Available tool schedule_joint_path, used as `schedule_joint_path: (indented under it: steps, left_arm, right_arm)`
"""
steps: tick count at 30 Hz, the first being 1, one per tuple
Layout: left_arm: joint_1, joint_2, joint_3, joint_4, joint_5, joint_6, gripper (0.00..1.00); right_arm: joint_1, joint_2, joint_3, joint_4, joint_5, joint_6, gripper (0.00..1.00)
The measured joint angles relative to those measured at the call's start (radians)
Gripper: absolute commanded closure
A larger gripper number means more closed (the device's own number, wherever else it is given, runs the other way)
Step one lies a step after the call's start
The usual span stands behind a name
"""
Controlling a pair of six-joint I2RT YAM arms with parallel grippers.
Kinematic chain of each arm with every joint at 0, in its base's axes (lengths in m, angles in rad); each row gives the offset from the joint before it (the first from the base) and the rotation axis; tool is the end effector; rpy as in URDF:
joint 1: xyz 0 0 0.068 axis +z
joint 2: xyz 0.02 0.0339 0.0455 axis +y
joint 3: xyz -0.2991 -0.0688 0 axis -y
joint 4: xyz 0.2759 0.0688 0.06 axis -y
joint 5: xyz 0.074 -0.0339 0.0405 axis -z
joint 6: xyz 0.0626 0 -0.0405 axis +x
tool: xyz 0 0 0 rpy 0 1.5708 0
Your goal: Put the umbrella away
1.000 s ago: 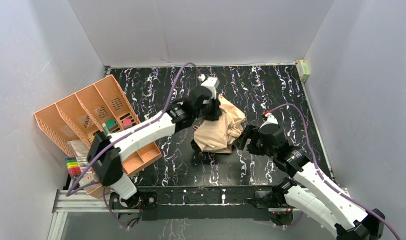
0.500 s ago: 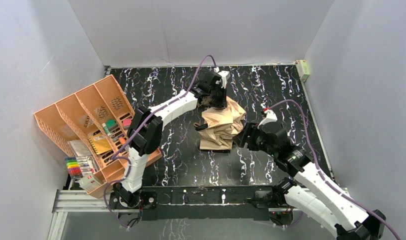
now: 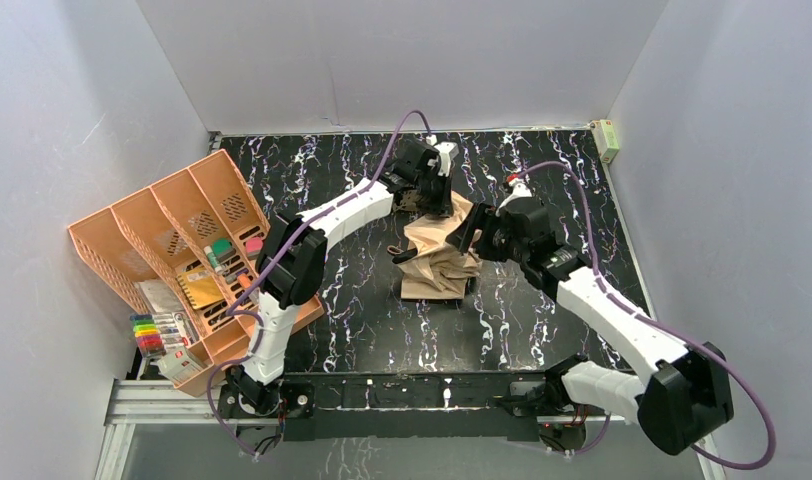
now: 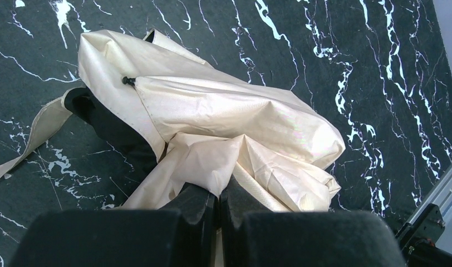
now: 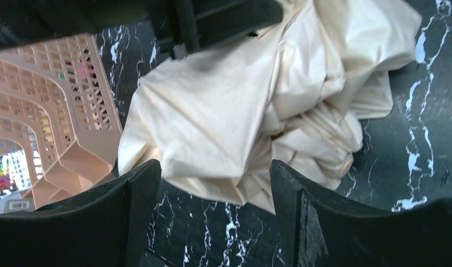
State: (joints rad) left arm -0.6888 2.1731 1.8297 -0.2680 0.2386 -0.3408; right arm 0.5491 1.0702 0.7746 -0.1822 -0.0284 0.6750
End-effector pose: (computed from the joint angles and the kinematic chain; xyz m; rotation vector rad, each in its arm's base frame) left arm 0.4382 -0.3800 0.2462 0.5359 2.2259 -0.8237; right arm 0.2372 0.1472 0.2901 0.1163 2.1398 0.7738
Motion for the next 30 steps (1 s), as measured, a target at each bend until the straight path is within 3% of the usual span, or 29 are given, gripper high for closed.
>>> schedule_joint_path:
  steps: [8,14,19,20,24,30]
  left_arm:
    - [0.011,0.000,-0.002,0.003,0.026,-0.001,0.91]
    - [0.021,0.001,-0.001,0.006,0.036,-0.013,0.83]
    - [0.044,0.001,0.003,0.006,0.035,-0.027,0.70]
    - [0.050,-0.001,0.003,0.006,0.035,-0.029,0.66]
    - [0.074,-0.058,-0.060,0.021,0.026,-0.034,0.32]
    - [0.095,-0.392,-0.368,0.082,-0.007,-0.045,0.05]
  right_arm:
    - [-0.111,0.159,0.039,0.085,-0.124,0.003,0.24]
    - [-0.136,0.275,0.056,0.143,-0.196,0.003,0.51]
    - [-0.170,0.334,0.053,0.190,-0.226,0.025,0.82]
    - [-0.181,0.340,0.049,0.204,-0.234,0.031,0.88]
    - [-0.224,0.357,0.042,0.249,-0.259,0.059,0.99]
    - [-0.272,0.399,0.043,0.294,-0.267,0.113,1.00]
